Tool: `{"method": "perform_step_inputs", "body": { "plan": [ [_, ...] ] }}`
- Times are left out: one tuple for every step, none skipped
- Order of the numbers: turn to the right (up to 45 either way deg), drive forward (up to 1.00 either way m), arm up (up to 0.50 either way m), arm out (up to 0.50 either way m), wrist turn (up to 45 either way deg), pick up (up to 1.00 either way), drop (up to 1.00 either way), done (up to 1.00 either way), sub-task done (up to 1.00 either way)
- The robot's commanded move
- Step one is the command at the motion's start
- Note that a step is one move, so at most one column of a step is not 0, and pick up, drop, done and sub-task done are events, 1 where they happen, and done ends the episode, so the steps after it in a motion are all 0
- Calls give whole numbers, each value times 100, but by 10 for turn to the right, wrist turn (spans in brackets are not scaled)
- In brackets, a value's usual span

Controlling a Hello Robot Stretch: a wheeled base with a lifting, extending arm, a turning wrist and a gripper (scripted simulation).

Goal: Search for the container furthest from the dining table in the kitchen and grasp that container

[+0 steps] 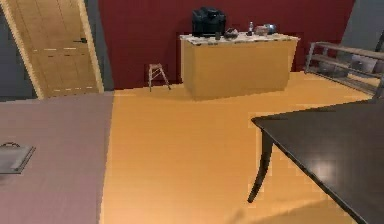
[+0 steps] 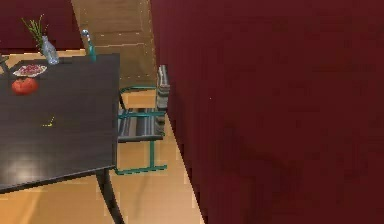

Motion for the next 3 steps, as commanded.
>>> {"method": "perform_step_inputs", "body": {
  "plan": [
    [0, 20, 0, 0, 0, 0, 0, 0, 0],
    [-120, 0, 0, 0, 0, 0, 0, 0, 0],
    [0, 100, 0, 0, 0, 0, 0, 0, 0]
  ]
}}
